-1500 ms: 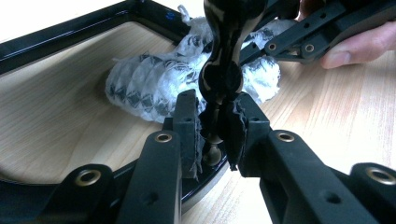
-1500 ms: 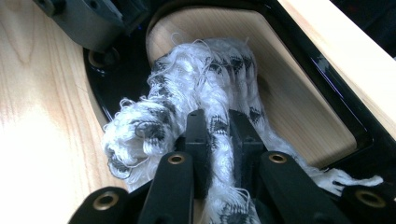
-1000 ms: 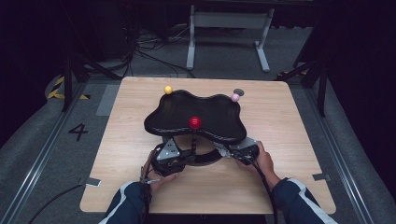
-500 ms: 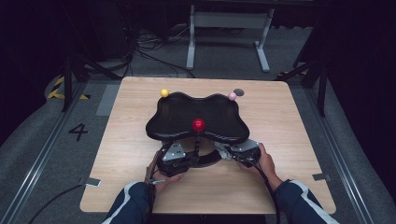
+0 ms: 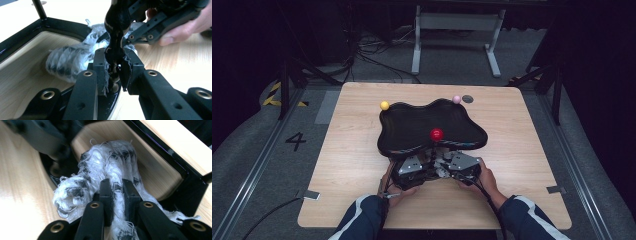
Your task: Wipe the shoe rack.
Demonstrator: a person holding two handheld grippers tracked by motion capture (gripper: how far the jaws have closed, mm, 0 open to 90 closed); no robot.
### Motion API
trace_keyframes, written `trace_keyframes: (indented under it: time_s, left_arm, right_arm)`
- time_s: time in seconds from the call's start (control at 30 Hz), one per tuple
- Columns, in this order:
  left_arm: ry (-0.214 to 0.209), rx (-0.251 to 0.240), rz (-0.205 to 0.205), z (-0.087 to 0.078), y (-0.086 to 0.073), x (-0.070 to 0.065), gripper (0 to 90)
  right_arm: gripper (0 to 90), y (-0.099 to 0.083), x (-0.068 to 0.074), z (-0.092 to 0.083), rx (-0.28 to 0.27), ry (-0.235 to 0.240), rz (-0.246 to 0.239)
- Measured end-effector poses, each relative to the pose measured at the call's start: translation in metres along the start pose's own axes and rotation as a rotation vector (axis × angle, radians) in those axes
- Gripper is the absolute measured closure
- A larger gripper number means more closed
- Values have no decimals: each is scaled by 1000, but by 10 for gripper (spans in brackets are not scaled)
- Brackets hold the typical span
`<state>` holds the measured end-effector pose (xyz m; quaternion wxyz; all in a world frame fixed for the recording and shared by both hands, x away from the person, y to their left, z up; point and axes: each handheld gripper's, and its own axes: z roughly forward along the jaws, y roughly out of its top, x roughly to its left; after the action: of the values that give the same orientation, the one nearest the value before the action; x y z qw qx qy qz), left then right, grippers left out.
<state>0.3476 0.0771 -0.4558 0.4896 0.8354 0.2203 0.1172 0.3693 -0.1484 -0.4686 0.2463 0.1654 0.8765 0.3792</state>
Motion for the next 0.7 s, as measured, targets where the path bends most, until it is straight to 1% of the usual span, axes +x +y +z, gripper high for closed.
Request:
trace_keyframes:
  time_s: [0.03, 0.07, 0.1, 0.13, 0.17, 0.27, 0.33, 0.37, 0.4, 0.43, 0.47, 0.5, 0.57, 0.6, 0.63, 0.7]
  left_arm:
    - [2, -6, -3, 3, 1, -1, 750]
    - [6, 0, -2, 4, 2, -1, 750]
    - [13, -6, 18, 6, 3, 0, 750]
    - [15, 0, 13, 8, 4, 0, 750]
    - [13, -15, -9, 10, 4, -1, 750]
    - [9, -16, -5, 12, 4, -1, 749]
    - [11, -14, -6, 11, 5, -2, 748]
    - [17, -14, 1, 10, 5, -2, 747]
    - [19, -11, 3, 9, 5, -3, 746]
    - [23, -6, 19, 7, 5, -2, 744]
    - [22, -4, 23, 4, 4, -2, 747]
    - [13, 4, 32, 1, 4, 0, 749]
    - [5, -2, 26, -3, 3, 1, 742]
    - [2, -5, 31, -4, 3, 2, 744]
    - [1, -4, 28, -5, 3, 2, 746]
    - [6, -11, 39, -4, 5, 1, 748]
  right_arm:
    - [806, 0, 0, 0, 0, 0, 0]
    - [806, 1, 1, -1, -3, 3, -5]
    - [805, 2, 3, -1, -8, 10, -5]
    - [805, 2, 4, -2, -11, 18, -10]
    - [805, 3, 6, -2, -11, 12, -17]
    - [805, 4, 7, -3, -4, 6, -28]
    - [806, 3, 6, -4, -2, 1, -29]
    - [807, 2, 5, -4, 4, -6, -27]
    - [808, 1, 4, -4, 9, -14, -32]
    - [808, 0, 2, -4, 16, -30, -34]
    - [808, -1, -2, -4, 25, -39, -40]
    - [809, -3, -5, -4, 34, -55, -30]
    - [809, -10, -16, -3, 56, -84, -9]
    - [809, -13, -21, -3, 67, -95, 13]
    - [808, -16, -25, -3, 69, -103, 23]
    - [807, -20, -32, -5, 72, -113, 54]
